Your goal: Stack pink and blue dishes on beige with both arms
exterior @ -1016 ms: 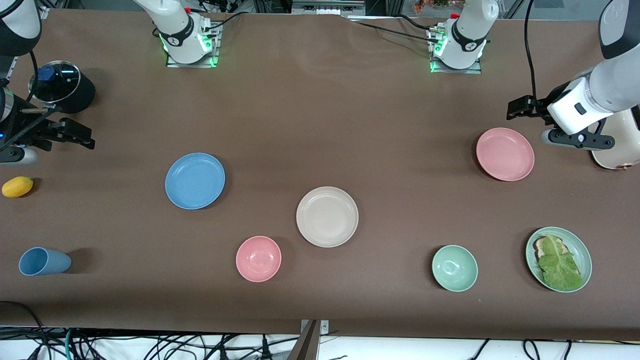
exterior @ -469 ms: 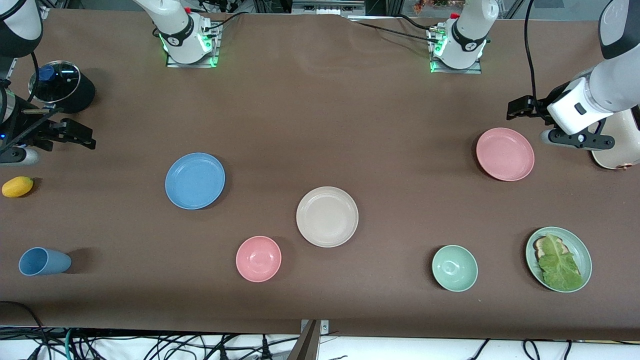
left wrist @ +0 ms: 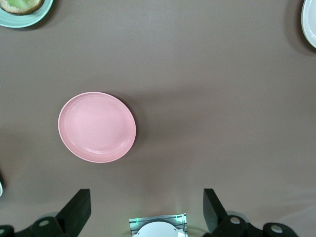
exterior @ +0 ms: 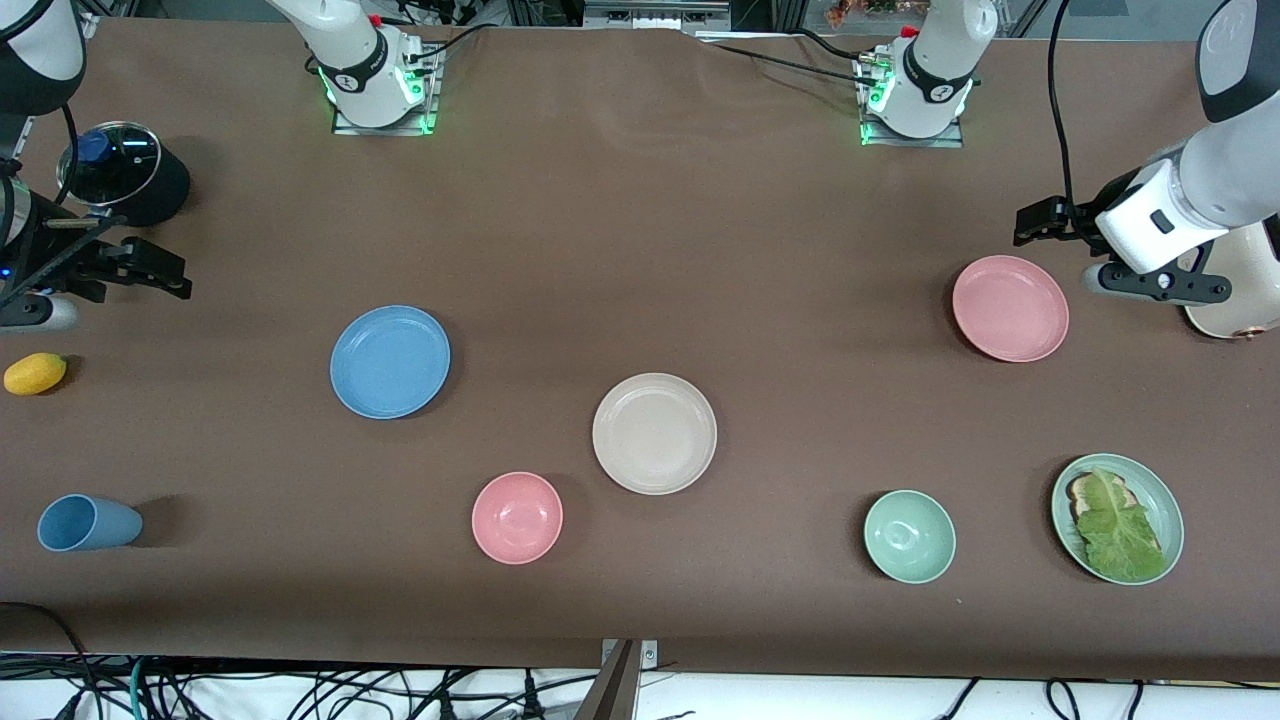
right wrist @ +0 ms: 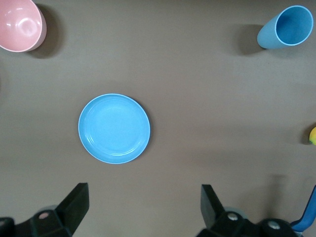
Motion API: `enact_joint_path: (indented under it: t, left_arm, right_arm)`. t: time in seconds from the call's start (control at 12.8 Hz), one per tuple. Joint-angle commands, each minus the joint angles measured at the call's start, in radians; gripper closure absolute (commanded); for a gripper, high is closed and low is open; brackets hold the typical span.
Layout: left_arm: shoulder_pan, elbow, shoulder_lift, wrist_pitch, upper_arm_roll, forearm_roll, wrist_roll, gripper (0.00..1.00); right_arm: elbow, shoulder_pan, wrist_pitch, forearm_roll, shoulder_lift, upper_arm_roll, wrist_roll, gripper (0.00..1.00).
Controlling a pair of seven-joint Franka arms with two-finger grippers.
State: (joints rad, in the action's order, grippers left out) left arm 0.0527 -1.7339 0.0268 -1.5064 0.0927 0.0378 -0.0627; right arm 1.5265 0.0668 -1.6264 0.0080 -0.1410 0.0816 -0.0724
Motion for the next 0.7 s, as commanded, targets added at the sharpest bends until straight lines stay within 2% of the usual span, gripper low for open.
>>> enact_joint_path:
  t: [0.0,0.62]
  left_arm:
    - [0.003,0.025,0.016,0.002,0.002,-0.016,0.001,0.00]
    - [0.006,0.070,0.071,0.005,-0.004,-0.027,-0.009,0.00]
  right_arm:
    - [0.011,-0.005,-0.010,0.001,0.009,-0.002,0.011,0.00]
    - [0.007,-0.005,-0.010,0.001,0.008,-0.002,0.011,0.00]
